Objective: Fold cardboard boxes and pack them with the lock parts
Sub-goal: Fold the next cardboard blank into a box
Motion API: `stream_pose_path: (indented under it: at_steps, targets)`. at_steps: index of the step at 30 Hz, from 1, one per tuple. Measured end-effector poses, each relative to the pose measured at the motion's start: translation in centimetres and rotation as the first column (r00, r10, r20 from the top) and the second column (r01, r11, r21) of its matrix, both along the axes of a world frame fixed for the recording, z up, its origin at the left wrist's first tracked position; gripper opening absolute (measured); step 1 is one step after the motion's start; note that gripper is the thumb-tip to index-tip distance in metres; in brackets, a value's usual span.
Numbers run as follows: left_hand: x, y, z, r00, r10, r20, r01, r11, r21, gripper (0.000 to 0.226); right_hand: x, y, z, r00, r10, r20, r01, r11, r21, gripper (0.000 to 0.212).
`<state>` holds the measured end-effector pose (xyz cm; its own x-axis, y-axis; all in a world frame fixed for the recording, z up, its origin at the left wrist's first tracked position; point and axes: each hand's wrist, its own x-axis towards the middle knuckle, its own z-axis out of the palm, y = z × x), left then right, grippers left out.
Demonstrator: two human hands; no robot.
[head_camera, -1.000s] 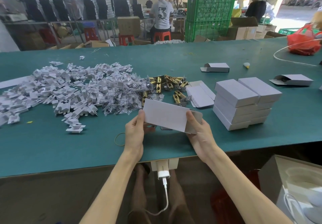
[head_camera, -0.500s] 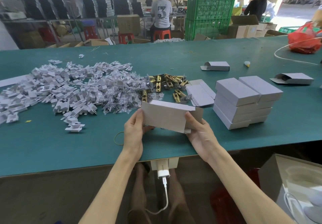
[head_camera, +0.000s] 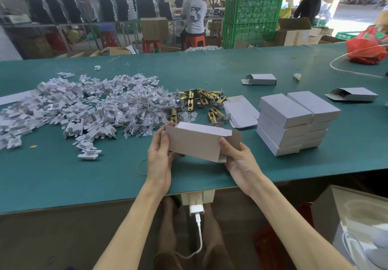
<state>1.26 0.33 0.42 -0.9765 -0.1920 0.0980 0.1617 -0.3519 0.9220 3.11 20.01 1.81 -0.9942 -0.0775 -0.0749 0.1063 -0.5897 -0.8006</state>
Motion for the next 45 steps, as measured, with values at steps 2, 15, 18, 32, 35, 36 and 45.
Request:
stream_pose_path:
  at_steps: [2, 15, 18, 32, 35, 36, 45]
  targets:
    - [0.04, -0.03, 0.06, 1.0, 0.002, -0.005, -0.002, 1.0, 0.023, 0.027, 0.01, -0.05, 0.0, 1.0, -0.006, 0.004, 0.006, 1.0, 0.0, 0.046]
    - [-0.05, -0.38, -0.09, 0.999, 0.009, 0.046, -0.013, 0.995, 0.1, 0.014, 0.07, -0.09, 0.05, 1.0, -0.007, -0.004, 0.007, 1.0, 0.03, 0.052]
    - [-0.08, -0.47, -0.14, 0.998, 0.024, 0.054, -0.031, 0.991, 0.127, 0.013, 0.02, -0.16, -0.02, 1.0, -0.004, -0.01, 0.004, 0.999, 0.048, 0.054]
    - [-0.04, -0.4, -0.29, 0.998, 0.052, 0.032, -0.055, 0.995, 0.088, 0.009, 0.01, -0.3, -0.02, 0.999, -0.038, 0.025, 0.035, 0.995, 0.097, 0.039]
    - [0.04, -0.29, -0.18, 1.0, 0.0, -0.014, 0.0, 0.999, 0.038, 0.014, 0.02, -0.3, -0.03, 0.999, -0.046, 0.019, 0.044, 0.993, 0.11, 0.037]
    - [0.16, -0.19, -0.1, 1.0, -0.014, -0.014, 0.015, 1.0, 0.023, 0.01, 0.02, -0.27, -0.02, 0.999, -0.049, 0.019, 0.046, 0.993, 0.109, 0.037]
    - [0.14, 0.34, -0.37, 1.0, 0.026, -0.004, -0.027, 0.998, -0.051, 0.009, 0.24, -0.11, 0.18, 0.996, -0.079, 0.035, 0.077, 0.995, 0.057, 0.038]
